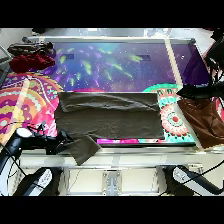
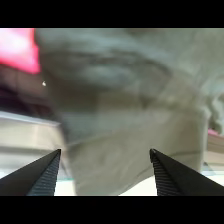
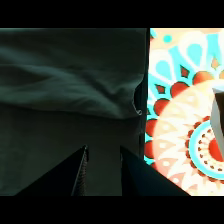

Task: Fold the shirts.

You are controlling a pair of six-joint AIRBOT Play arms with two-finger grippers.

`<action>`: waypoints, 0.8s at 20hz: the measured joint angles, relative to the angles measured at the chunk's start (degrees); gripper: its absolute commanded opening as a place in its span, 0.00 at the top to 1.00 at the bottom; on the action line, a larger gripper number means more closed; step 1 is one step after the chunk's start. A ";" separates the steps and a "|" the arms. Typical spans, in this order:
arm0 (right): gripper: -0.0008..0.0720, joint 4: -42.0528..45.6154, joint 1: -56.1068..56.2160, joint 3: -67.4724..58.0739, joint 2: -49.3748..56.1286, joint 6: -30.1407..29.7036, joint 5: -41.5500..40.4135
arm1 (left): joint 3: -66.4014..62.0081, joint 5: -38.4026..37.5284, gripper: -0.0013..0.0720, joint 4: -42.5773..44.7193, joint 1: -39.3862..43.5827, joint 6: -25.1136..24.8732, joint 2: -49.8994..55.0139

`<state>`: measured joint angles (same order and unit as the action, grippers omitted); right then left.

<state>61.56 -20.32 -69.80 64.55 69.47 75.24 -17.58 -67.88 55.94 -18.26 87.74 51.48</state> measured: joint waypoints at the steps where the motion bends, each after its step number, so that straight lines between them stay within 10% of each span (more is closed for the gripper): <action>1: 0.65 -0.33 0.00 0.00 -0.22 0.00 0.15 | 0.00 0.98 0.36 -0.79 0.94 -0.35 0.57; 5: 0.65 -1.05 -0.22 0.00 -2.58 0.00 0.33 | 0.02 3.87 0.95 -3.87 3.30 -2.12 1.62; 11: 0.64 0.76 -9.86 6.80 -6.51 1.20 5.07 | 0.02 3.32 0.97 -9.79 4.20 -7.80 1.49; 13: 0.33 -1.90 -14.38 15.91 -6.88 2.01 6.51 | 0.02 2.99 0.97 -10.45 4.24 -8.48 0.92; 16: 0.29 -4.81 -17.77 30.95 -7.19 2.54 7.80 | 0.02 2.89 0.97 -11.02 4.31 -8.96 -0.04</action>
<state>56.75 -38.09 -38.85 57.36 72.01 83.05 -17.56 -64.99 44.93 -13.96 78.78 51.44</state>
